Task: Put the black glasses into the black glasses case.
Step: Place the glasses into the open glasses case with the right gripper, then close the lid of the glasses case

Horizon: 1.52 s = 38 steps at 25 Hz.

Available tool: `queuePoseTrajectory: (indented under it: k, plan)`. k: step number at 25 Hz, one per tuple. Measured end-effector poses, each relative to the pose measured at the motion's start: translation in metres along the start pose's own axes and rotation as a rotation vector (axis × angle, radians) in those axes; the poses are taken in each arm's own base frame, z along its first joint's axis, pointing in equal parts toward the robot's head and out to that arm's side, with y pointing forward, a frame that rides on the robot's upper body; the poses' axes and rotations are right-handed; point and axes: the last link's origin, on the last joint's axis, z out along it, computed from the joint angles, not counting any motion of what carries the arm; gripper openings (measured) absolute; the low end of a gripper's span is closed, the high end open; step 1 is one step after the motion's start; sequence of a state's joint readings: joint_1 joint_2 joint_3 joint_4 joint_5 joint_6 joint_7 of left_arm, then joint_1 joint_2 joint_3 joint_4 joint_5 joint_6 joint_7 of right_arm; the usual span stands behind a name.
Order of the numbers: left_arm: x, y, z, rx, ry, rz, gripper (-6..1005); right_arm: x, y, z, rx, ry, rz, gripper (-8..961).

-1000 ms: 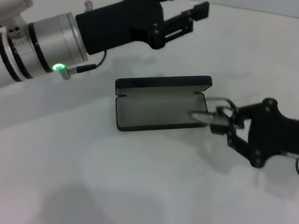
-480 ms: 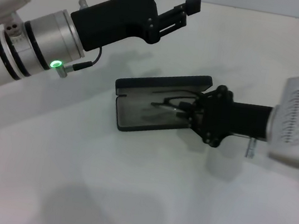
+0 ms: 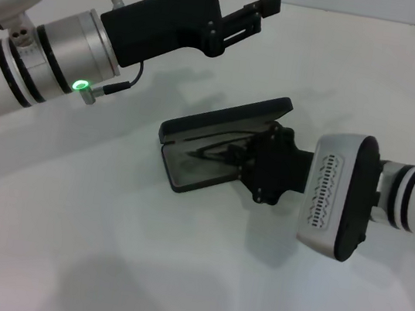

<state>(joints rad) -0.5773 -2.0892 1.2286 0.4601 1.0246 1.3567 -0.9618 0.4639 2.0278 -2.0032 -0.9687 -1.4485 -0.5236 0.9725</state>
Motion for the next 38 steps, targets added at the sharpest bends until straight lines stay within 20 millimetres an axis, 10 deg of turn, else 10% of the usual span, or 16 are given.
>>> queuePoseTrajectory:
  k: [38]
  plan:
    - [-0.005, 0.000, -0.009, 0.010, -0.021, -0.011, 494, -0.010, 0.008, -0.010, -0.004, 0.006, -0.010, 235]
